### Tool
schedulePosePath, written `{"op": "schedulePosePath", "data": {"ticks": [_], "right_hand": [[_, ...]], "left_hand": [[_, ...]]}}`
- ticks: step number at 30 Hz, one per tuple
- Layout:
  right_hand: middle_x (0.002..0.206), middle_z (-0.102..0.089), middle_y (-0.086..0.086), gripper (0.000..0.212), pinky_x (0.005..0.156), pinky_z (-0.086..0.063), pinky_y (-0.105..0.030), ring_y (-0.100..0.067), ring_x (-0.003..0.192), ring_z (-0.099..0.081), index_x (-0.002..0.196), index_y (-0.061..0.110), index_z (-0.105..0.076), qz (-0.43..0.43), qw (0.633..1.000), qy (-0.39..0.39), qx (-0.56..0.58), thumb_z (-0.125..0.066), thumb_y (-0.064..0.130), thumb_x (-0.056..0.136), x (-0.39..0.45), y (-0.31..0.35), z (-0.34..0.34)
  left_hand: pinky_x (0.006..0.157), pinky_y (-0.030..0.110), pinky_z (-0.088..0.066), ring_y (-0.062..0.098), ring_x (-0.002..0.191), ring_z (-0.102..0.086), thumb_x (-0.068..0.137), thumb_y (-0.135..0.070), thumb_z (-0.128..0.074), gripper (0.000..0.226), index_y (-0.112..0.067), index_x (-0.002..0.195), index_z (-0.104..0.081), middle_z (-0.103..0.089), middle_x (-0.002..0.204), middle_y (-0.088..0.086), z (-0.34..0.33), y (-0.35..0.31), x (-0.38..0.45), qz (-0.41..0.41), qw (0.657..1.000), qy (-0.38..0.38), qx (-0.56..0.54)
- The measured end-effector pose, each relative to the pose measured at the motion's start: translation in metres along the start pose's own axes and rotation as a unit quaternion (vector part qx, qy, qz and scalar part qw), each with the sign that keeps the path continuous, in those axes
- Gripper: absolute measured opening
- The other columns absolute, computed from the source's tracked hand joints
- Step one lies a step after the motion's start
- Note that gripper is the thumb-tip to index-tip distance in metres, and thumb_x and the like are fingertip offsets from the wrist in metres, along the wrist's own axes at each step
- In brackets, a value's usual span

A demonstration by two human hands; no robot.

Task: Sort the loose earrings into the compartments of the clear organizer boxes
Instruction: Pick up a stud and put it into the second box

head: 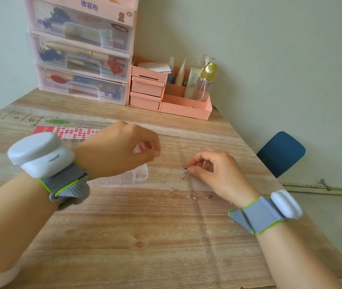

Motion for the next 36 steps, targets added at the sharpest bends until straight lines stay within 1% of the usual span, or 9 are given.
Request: {"op": "schedulePosePath", "data": {"ticks": [4, 8, 11, 18, 21, 25, 28, 31, 36], "right_hand": [[0.078, -0.058, 0.013, 0.005, 0.07, -0.034, -0.018, -0.002, 0.077, -0.048, 0.079, 0.029, -0.066, 0.015, 0.999, 0.015, -0.03, -0.071, 0.03, 0.078, 0.001, -0.001, -0.004], [0.077, -0.054, 0.015, 0.008, 0.074, -0.035, -0.02, -0.008, 0.083, -0.048, 0.077, 0.031, -0.062, 0.027, 0.998, 0.014, -0.059, -0.068, 0.035, 0.08, 0.0, 0.0, -0.005], [0.075, -0.049, 0.018, 0.008, 0.072, -0.031, -0.013, -0.001, 0.081, -0.043, 0.078, 0.03, -0.061, 0.038, 0.997, 0.011, -0.067, -0.066, 0.034, 0.082, 0.0, 0.001, -0.006], [0.074, -0.055, 0.009, 0.005, 0.067, -0.036, -0.014, -0.002, 0.069, -0.045, 0.08, 0.024, -0.062, 0.05, 0.984, 0.051, 0.162, -0.066, 0.025, 0.083, -0.005, 0.014, -0.001], [0.074, -0.056, 0.004, 0.007, 0.065, -0.039, -0.015, -0.007, 0.069, -0.047, 0.08, 0.023, -0.064, 0.056, 0.963, 0.079, 0.249, -0.066, 0.029, 0.079, -0.006, 0.018, 0.0], [0.075, -0.054, -0.003, 0.004, 0.065, -0.039, -0.015, -0.011, 0.07, -0.045, 0.078, 0.021, -0.064, 0.04, 0.95, 0.079, 0.298, -0.064, 0.025, 0.077, -0.006, 0.018, -0.002], [0.075, -0.057, -0.004, 0.003, 0.066, -0.04, -0.017, -0.015, 0.072, -0.047, 0.077, 0.02, -0.064, 0.035, 0.94, 0.074, 0.33, -0.064, 0.023, 0.077, -0.006, 0.018, -0.002], [0.073, -0.059, 0.002, 0.004, 0.067, -0.04, -0.017, -0.013, 0.071, -0.048, 0.077, 0.02, -0.064, 0.033, 0.939, 0.07, 0.334, -0.064, 0.023, 0.077, -0.006, 0.018, -0.003], [0.069, -0.062, 0.014, 0.009, 0.066, -0.04, -0.009, 0.0, 0.068, -0.052, 0.081, 0.018, -0.066, 0.036, 0.934, 0.014, 0.354, -0.062, 0.026, 0.083, -0.007, 0.019, 0.004]], "left_hand": [[0.061, 0.005, -0.039, -0.007, 0.069, -0.056, 0.087, -0.026, -0.056, 0.009, -0.026, 0.088, -0.065, -0.066, 0.079, -0.014, -0.007, -0.006, 0.012, 0.007, 1.0, -0.013, 0.003], [0.075, 0.026, -0.052, 0.001, 0.074, -0.06, 0.087, -0.025, -0.055, 0.012, -0.023, 0.09, -0.066, -0.066, 0.08, -0.011, -0.015, -0.009, 0.016, 0.014, 1.0, -0.025, 0.0], [0.077, 0.029, -0.053, 0.0, 0.074, -0.06, 0.087, -0.024, -0.056, 0.012, -0.024, 0.09, -0.067, -0.063, 0.076, -0.014, -0.021, -0.007, 0.014, 0.016, 0.999, -0.033, -0.009], [0.079, 0.027, -0.049, 0.006, 0.078, -0.056, 0.082, -0.023, -0.064, 0.02, -0.026, 0.102, -0.068, -0.063, 0.083, -0.014, -0.027, -0.005, 0.01, 0.001, 0.998, -0.052, -0.027], [0.071, 0.016, -0.045, 0.001, 0.075, -0.053, 0.078, -0.024, -0.068, 0.021, -0.028, 0.098, -0.069, -0.061, 0.083, -0.013, -0.028, -0.009, 0.01, -0.013, 0.997, -0.051, -0.053], [0.07, 0.019, -0.047, -0.001, 0.076, -0.055, 0.072, -0.029, -0.072, 0.016, -0.04, 0.082, -0.065, -0.062, 0.08, -0.014, -0.027, -0.014, 0.01, -0.041, 0.993, -0.064, -0.09], [0.066, 0.024, -0.048, 0.0, 0.072, -0.055, 0.069, -0.037, -0.073, 0.013, -0.031, 0.08, -0.071, -0.06, 0.075, -0.015, -0.029, -0.015, 0.011, -0.061, 0.99, -0.098, -0.085], [0.06, 0.03, -0.05, 0.004, 0.065, -0.054, 0.069, -0.052, -0.06, 0.028, -0.028, 0.075, -0.072, -0.06, 0.07, -0.015, -0.029, -0.015, 0.011, -0.102, 0.986, -0.116, -0.06], [0.059, 0.034, -0.051, 0.007, 0.066, -0.058, 0.074, -0.05, -0.055, 0.031, -0.025, 0.073, -0.073, -0.065, 0.072, -0.012, -0.028, -0.015, 0.011, -0.133, 0.978, -0.145, -0.069]]}}
Point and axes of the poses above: each hand's wrist, its own x-axis towards the middle knuckle, its own z-axis out of the back of the hand, y = z × x, the point moved 3 cm from there along x, towards the middle knuckle
